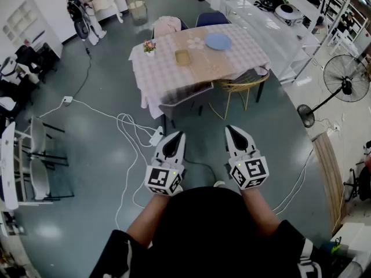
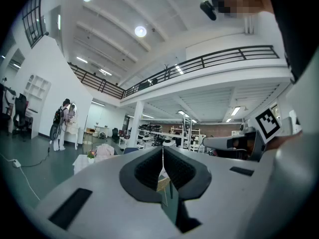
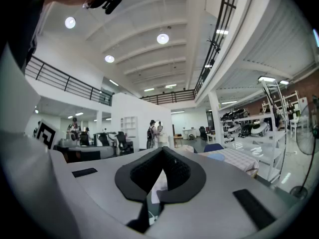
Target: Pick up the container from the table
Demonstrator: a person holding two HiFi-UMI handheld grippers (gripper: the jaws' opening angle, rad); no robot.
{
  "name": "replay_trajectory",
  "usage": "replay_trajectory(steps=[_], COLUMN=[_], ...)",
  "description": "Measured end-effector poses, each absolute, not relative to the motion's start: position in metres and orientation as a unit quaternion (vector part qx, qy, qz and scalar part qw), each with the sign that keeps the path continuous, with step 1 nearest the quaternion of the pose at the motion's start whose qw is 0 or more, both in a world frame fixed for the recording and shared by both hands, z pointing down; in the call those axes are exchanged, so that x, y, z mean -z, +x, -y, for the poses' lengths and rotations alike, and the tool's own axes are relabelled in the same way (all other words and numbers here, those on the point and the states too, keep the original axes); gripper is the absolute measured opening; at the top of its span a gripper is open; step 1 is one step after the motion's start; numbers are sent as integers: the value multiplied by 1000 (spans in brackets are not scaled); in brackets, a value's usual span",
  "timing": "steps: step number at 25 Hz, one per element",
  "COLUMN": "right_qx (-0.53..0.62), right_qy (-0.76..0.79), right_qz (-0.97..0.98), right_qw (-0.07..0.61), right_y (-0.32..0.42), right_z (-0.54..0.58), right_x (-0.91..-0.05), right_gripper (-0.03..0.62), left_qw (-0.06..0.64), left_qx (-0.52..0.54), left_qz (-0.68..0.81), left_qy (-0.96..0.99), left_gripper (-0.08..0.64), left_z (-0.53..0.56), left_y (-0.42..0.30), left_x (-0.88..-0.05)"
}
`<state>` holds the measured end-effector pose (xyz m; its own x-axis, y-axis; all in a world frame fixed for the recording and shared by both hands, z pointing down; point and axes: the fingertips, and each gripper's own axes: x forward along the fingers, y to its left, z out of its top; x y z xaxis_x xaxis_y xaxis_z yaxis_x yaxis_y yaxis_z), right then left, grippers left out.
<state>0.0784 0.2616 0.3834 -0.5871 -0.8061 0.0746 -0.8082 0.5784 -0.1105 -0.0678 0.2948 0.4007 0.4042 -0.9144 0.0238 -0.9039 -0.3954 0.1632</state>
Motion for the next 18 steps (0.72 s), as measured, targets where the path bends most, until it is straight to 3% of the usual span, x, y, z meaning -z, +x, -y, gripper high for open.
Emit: replay_trajectory(steps=[11, 14, 18], right_qx=[-87, -98, -115], right_qy=[418, 432, 447], right_qz=[904, 896, 886], right_qw=[9, 21, 42], right_y=[121, 143, 168], right_z=[-251, -246, -239], right_x=[-395, -407, -427], right_gripper=[3, 92, 146], left_qw=[87, 91, 97], left_qx=[45, 43, 34], left_qz=[527, 531, 534], left_qy=[844, 841, 839], left_gripper=[12, 39, 108], left_z=[-282, -279, -275], left_y=[-30, -27, -23], left_x=[-410, -415, -424])
